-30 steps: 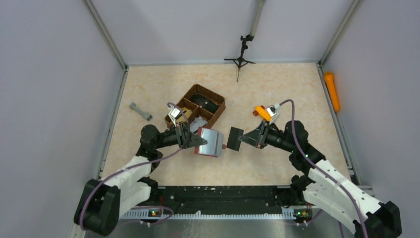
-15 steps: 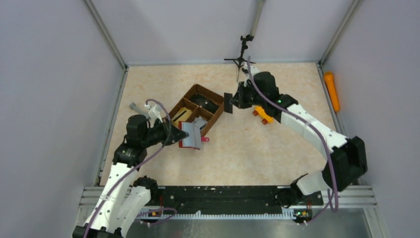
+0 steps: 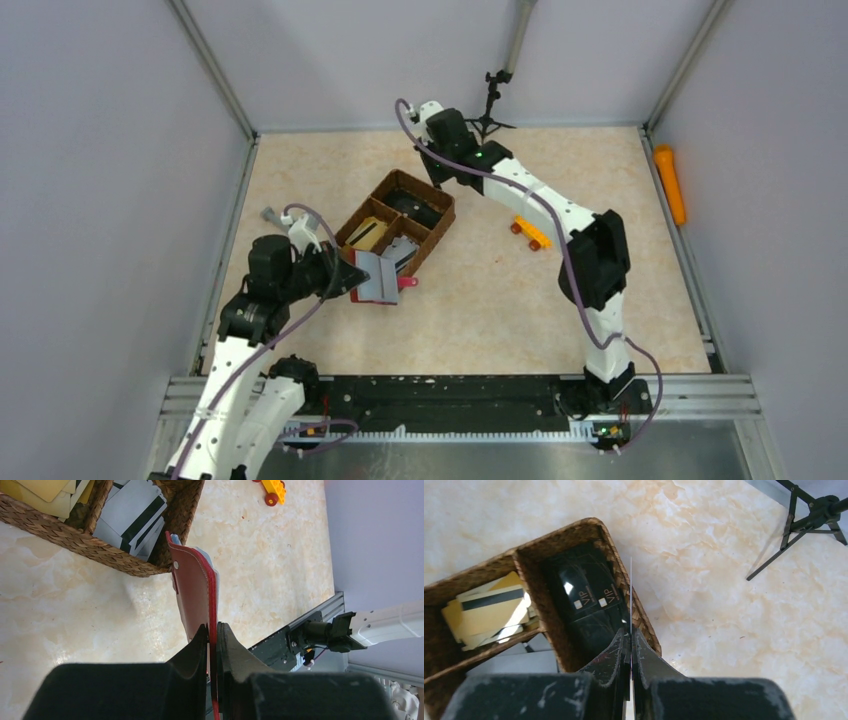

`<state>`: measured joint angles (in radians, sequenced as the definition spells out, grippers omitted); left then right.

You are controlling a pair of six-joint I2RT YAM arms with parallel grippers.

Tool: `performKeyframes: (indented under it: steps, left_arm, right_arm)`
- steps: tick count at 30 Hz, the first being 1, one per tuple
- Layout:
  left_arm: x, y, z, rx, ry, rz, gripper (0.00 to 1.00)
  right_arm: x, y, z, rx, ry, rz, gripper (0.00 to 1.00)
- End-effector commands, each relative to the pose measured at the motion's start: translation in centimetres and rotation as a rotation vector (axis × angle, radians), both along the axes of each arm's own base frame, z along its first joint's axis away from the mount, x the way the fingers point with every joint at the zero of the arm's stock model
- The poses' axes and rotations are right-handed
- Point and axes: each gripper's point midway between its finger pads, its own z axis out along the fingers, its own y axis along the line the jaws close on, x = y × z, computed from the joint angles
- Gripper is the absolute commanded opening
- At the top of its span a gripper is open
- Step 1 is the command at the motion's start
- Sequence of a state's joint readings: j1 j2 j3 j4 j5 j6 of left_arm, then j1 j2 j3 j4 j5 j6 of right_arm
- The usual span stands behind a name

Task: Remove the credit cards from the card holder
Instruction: Place the credit card in the storage box.

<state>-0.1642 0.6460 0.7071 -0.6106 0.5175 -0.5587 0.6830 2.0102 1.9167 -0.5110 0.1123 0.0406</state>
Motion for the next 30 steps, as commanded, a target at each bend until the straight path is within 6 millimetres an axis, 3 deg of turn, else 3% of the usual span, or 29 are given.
performKeyframes:
  steps: [1, 14, 21, 22, 24, 28, 30]
  left_arm:
    - [0.2, 0.0, 2.4, -0.014, -0.077, 0.0, 0.0]
    - [-0.7, 0.0, 2.3, -0.018, -0.07, -0.014, 0.0]
    - [-1.0, -0.1, 2.3, -0.02, -0.07, -0.021, 0.0]
    - [-1.0, -0.1, 2.3, -0.021, -0.069, -0.023, 0.0]
    - [-1.0, -0.1, 2.3, -0.021, -0.067, -0.024, 0.0]
    - [-1.2, -0.3, 2.2, -0.027, -0.059, -0.035, 0.0]
    - [-1.2, -0.4, 2.1, -0.032, -0.053, -0.044, 0.0]
  right_arm:
    - [1.3, -0.4, -1.0, -0.181, -0.054, -0.041, 0.0]
    - [1.5, 1.3, -4.5, -0.247, -0.04, -0.036, 0.0]
    - [2.2, 3.2, -4.6, -0.267, -0.075, -0.016, 0.05]
    - [2.2, 3.7, -4.5, -0.256, -0.075, -0.007, 0.08]
    - [1.9, 4.9, -4.0, -0.211, -0.064, 0.024, 0.22]
    - [0.0, 7.4, -2.8, -0.073, -0.006, 0.144, 0.46]
    - [-0.7, 7.4, -1.9, -0.037, 0.0, 0.158, 0.5]
